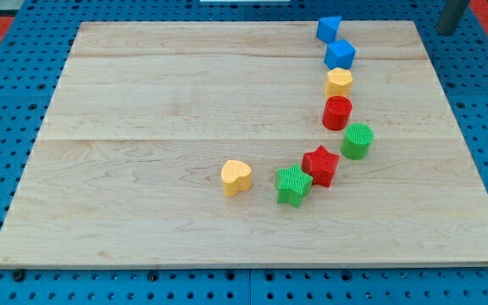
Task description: Slide the yellow hexagon left a bit
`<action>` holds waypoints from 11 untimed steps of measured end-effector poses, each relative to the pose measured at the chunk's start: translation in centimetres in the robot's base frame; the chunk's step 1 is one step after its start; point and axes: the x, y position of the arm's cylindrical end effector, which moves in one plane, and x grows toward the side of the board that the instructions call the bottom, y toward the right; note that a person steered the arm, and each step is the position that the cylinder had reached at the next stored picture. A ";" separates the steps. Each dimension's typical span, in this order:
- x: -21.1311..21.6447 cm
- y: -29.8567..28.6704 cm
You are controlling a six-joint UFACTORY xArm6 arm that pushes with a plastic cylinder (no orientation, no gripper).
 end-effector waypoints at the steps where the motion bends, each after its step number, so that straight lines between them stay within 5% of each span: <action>1: 0.0 -0.8; 2: -0.2 -1.5; 3: -1.5 -8.2; 5: -0.6 -9.5; 7: 10.4 -9.3; 11: 13.5 -14.6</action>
